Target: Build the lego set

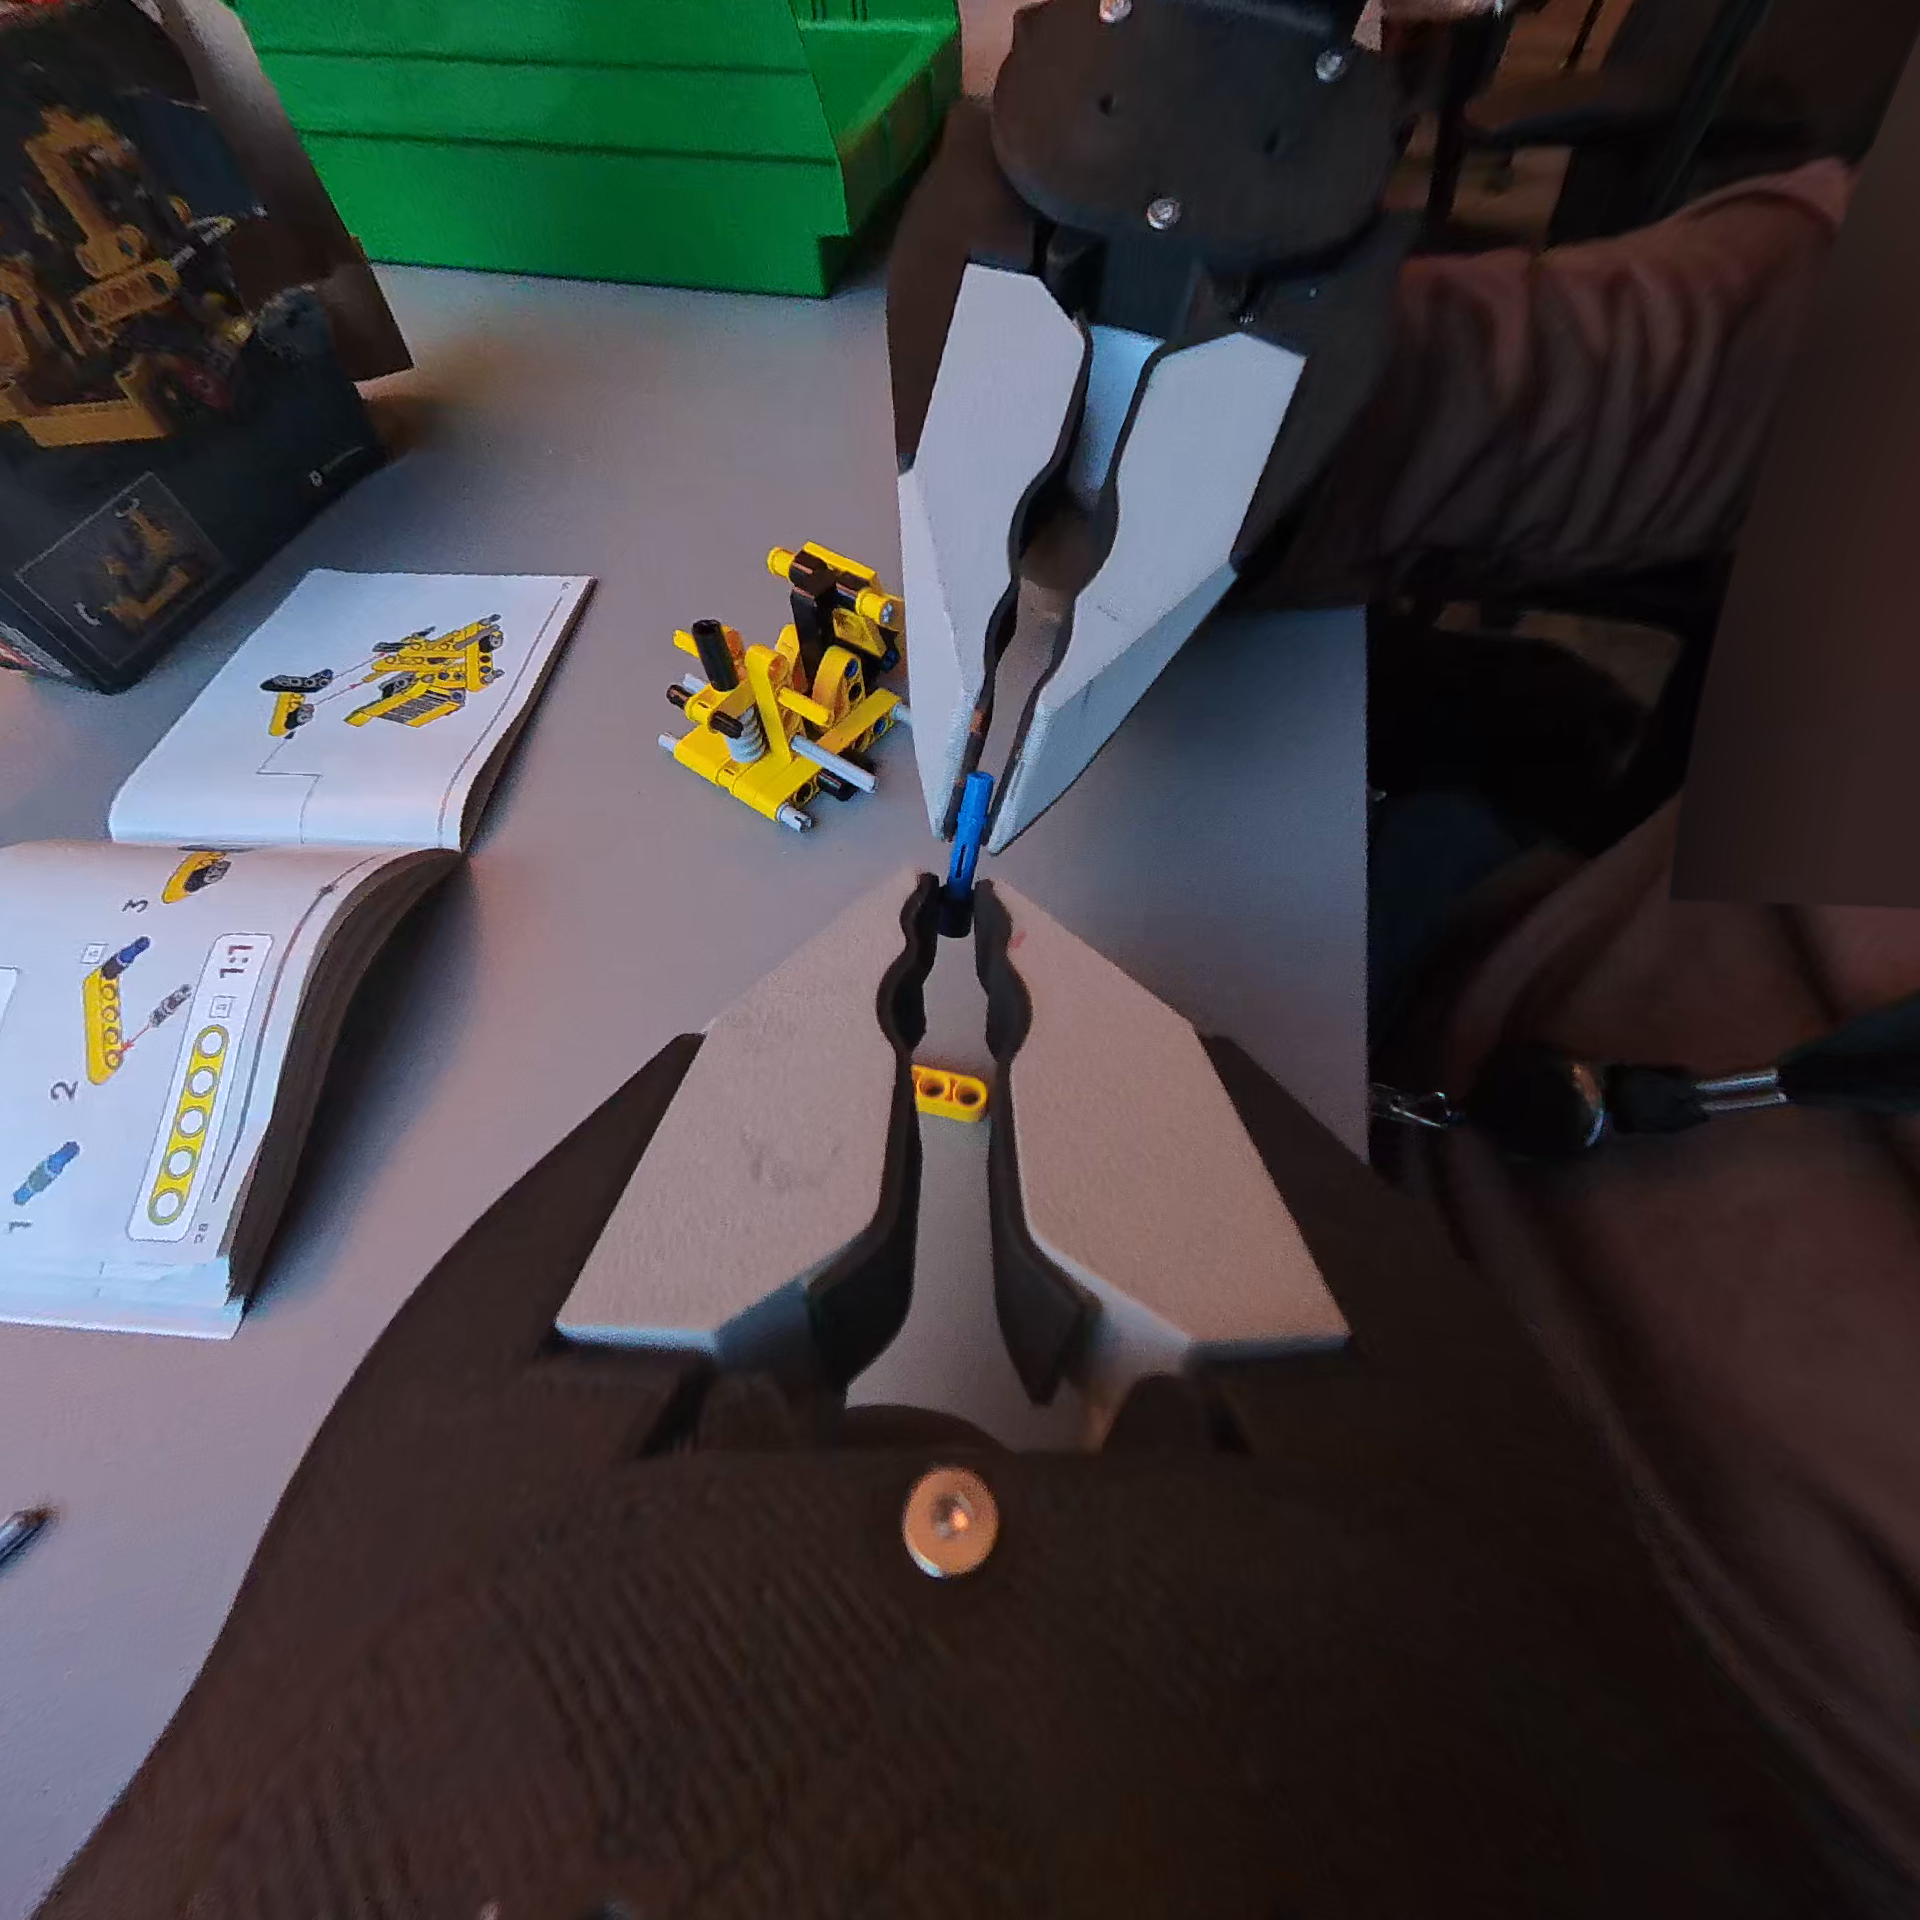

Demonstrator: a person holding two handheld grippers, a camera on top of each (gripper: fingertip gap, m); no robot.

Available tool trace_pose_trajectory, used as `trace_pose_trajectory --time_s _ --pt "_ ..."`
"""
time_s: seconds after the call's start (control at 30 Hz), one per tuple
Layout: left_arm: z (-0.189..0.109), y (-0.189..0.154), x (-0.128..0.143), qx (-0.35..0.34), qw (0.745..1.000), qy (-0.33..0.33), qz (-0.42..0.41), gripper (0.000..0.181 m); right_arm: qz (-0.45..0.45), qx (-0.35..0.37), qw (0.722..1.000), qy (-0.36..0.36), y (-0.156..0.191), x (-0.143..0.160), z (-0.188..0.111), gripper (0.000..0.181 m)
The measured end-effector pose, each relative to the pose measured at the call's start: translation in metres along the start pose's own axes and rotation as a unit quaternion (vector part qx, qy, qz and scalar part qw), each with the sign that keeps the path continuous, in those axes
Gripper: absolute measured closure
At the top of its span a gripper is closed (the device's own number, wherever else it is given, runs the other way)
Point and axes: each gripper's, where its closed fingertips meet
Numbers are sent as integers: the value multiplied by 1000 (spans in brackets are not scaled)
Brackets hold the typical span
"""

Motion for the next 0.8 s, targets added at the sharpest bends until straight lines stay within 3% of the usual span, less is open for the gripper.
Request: trace_pose_trajectory --time_s 0.53,0.8 --pt "-1 5 1 -6 1000 2 -12 177 -35 21 999 -13 -5 -4 -2 179" --pt "-7 6 -9 -1 999 -39 -19 177 -5 26 997 -76 -7 -22 -6 179"
Point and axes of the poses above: each gripper's, where its closed fingertips meet, z out along the fingers, x out of its underside, y = z × x across the jaws, and after that the axes turned 12 degrees about -y, right-handed
